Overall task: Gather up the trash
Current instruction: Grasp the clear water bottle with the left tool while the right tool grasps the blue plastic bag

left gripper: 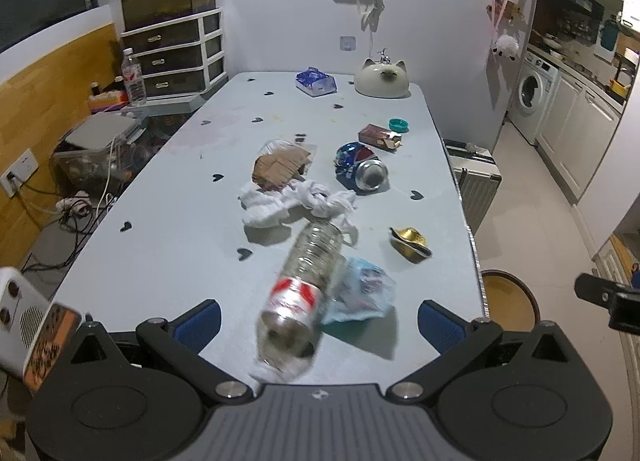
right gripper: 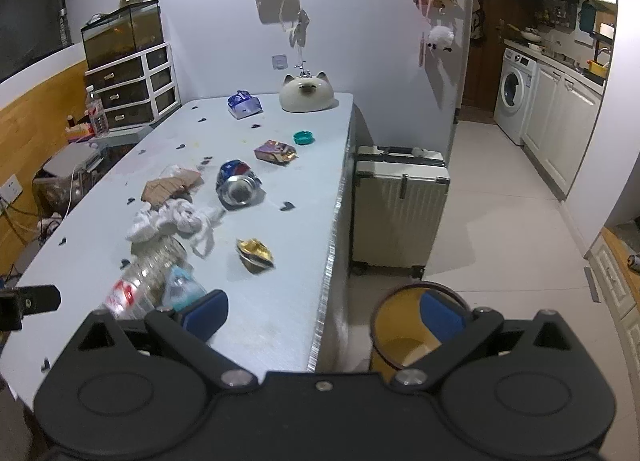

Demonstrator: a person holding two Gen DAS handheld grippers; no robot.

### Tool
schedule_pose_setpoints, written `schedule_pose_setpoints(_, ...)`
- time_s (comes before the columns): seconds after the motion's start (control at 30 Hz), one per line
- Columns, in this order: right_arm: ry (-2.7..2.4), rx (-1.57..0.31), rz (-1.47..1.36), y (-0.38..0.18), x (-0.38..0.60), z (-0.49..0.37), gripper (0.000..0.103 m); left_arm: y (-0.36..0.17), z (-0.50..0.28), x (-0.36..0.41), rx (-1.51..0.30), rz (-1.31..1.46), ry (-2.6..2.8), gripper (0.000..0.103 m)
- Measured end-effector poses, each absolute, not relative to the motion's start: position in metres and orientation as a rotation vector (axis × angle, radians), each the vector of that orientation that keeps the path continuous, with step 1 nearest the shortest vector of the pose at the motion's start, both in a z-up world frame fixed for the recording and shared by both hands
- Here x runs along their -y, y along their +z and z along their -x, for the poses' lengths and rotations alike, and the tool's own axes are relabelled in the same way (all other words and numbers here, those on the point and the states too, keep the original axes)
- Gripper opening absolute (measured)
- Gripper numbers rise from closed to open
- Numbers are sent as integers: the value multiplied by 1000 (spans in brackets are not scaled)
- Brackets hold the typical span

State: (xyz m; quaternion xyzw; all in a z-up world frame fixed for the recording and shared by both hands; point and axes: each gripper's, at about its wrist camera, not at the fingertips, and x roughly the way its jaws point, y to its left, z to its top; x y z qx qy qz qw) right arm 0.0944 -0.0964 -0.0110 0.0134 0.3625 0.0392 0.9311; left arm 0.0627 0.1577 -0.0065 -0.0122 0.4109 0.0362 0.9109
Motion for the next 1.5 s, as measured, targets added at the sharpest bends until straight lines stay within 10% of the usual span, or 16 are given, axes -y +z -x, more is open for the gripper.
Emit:
schedule_pose_setpoints(0.8, 138, -1068, -522, -136, -17, -225, 102, -70, -177, -245, -1066, 52, -134, 103)
schedule_pose_setpoints(1.13, 130, -1176, -664, -171, -28, -236, 42, -89, -192, -242, -1090, 22, -237, 103)
schedule_pose_setpoints(1.5, 128, -1144, -635, -160, -16, -222, 38, -124, -210, -224, -1194, -4, -269, 82)
